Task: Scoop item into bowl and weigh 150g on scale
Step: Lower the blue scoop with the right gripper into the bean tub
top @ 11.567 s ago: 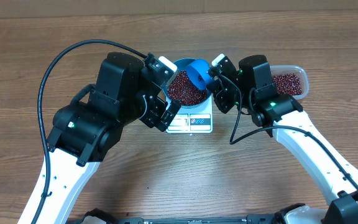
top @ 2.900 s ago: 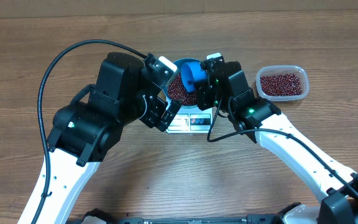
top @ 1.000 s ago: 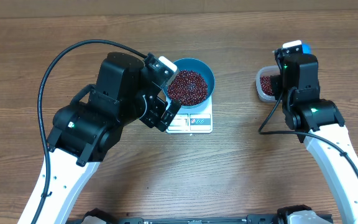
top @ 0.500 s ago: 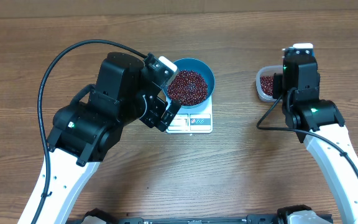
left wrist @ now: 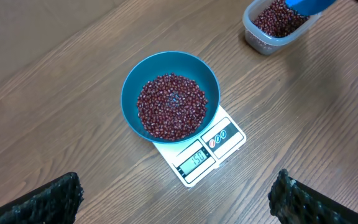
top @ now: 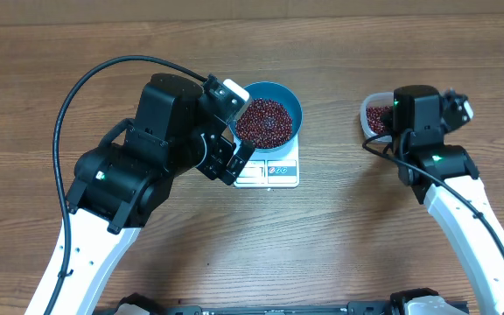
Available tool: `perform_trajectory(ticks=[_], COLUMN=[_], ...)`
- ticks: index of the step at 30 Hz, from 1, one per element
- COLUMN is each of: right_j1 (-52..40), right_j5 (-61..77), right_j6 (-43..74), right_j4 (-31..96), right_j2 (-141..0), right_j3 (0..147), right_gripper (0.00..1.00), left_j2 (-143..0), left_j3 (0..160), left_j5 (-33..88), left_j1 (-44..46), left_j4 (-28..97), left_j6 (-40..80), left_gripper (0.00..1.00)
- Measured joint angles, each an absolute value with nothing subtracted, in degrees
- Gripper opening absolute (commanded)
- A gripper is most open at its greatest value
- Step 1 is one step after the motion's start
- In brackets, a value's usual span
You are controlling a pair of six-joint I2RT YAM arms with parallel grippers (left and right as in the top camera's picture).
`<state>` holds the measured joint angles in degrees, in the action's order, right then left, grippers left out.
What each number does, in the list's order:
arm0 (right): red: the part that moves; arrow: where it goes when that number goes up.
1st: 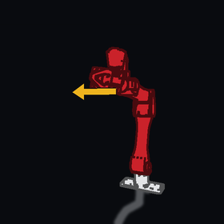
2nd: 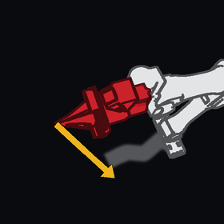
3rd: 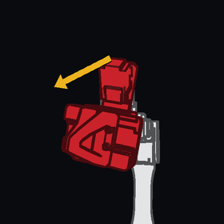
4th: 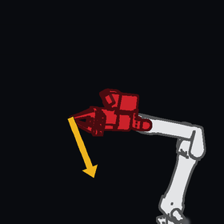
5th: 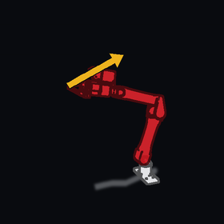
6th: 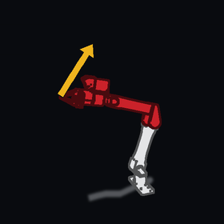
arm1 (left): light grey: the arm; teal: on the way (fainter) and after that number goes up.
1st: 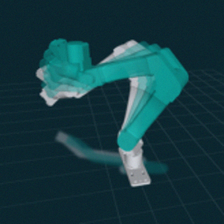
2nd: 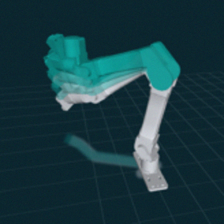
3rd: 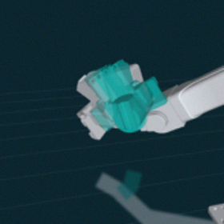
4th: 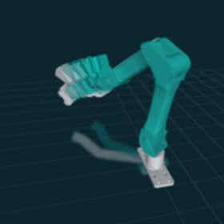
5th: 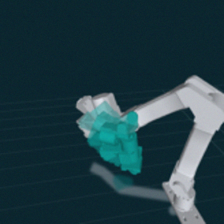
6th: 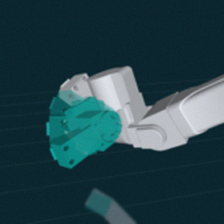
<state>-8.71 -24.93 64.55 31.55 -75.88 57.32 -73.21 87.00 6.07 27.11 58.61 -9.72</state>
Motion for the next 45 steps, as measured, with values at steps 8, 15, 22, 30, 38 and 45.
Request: perform_trajectory(ticks=[8, 15, 22, 30, 38, 45], right_j1=[-8.7, -8.7, -8.7, -8.7, -8.7, -8.7], right_j5=[-25.1, -25.4, -25.5, -25.8, -27.5, -33.3], right_j6=[78.2, 80.6, 81.5, 73.6, 68.6, 67.7], right_j4=[25.9, 22.2, 22.0, 24.4, 32.0, 29.8], right_j2=[-80.4, -84.6, -87.6, -86.4, -77.5, -72.9], right_j3=[55.8, 55.8, 55.8, 55.8, 55.8, 55.8], right_gripper=[0.1, 0.12, 0.38, 1.0, 1.0, 1.0], left_j2=[-73.2, -73.2, -73.2, -73.2, -73.2, -73.2], left_j3=[87.0, 87.0, 87.0, 87.0, 87.0, 87.0], left_j5=[6.1, 6.1, 6.1, 6.1, 6.1, 6.1], left_j1=[27.1, 27.1, 27.1, 27.1, 27.1, 27.1], left_j4=[58.6, 58.6, 58.6, 58.6, 58.6, 58.6], left_j6=[-9.7, -9.7, -9.7, -9.7, -9.7, -9.7], left_gripper=[0.99, 1.0, 1.0, 0.99, 0.99, 1.0])
